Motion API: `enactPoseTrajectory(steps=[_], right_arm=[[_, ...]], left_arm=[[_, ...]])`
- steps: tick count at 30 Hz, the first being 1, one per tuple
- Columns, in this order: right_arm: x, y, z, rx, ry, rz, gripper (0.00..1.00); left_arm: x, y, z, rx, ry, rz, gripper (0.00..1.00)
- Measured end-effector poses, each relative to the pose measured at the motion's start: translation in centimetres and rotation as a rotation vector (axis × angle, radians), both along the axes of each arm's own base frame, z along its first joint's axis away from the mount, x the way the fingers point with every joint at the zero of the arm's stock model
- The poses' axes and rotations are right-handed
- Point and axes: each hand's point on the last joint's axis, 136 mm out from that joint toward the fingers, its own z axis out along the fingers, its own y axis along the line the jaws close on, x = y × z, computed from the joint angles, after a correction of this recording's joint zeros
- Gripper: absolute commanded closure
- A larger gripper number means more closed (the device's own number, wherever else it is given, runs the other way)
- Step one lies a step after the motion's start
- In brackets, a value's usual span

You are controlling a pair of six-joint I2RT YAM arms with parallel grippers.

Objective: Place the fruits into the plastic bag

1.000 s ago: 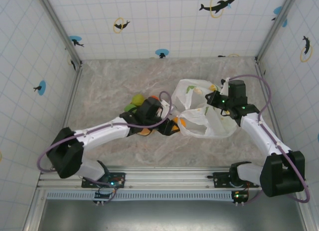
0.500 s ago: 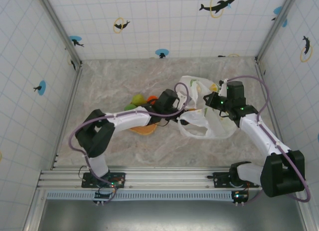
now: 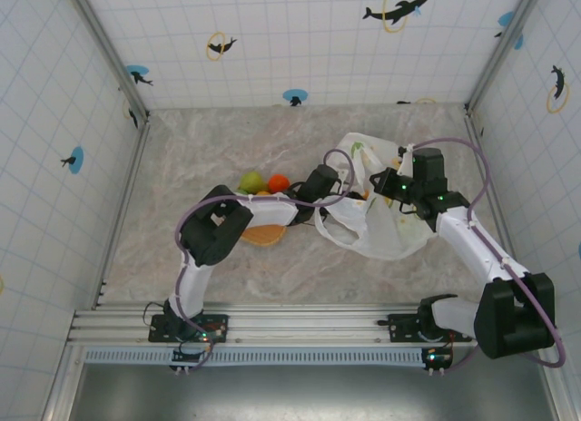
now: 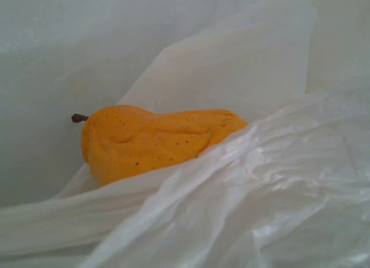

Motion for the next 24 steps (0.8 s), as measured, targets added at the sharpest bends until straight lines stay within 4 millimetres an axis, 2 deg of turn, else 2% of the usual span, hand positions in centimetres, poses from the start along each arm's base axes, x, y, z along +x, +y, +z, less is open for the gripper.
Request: enactPoseTrajectory(steps=[6,11,15,19,24], right_arm=[[-0.2,-0.1,-0.8,-0.008,0.015,0.003,1.0],[-0.2,-0.7,-1.3,-0.015,0.024,-0.008,1.0],[0.0,-1.5,-1.4,-0.02,0.02,-0.019,1.0],[-0.1,-2.2,-1.7,-0.034,0.027,-0.002,1.0],[-0.3,-2.2,-2.6,-0.071,0.052,0.04,1.0]], left_arm=[[-0.2,-0.6,0.8,-0.034,-0.007,-0.03,0.22],[-1.2,0.3,1.3,-0.028,-0.023,-0.059,0.19],[-2.4,2.0,3.2,-0.037,-0.045,-0.094,0.19],[-3.8,5.2,5.5,-0.03,-0.09,-0.12,0.19],[-5.7,9.1,7.3,0.006,-0.144,-0.154,0.19]])
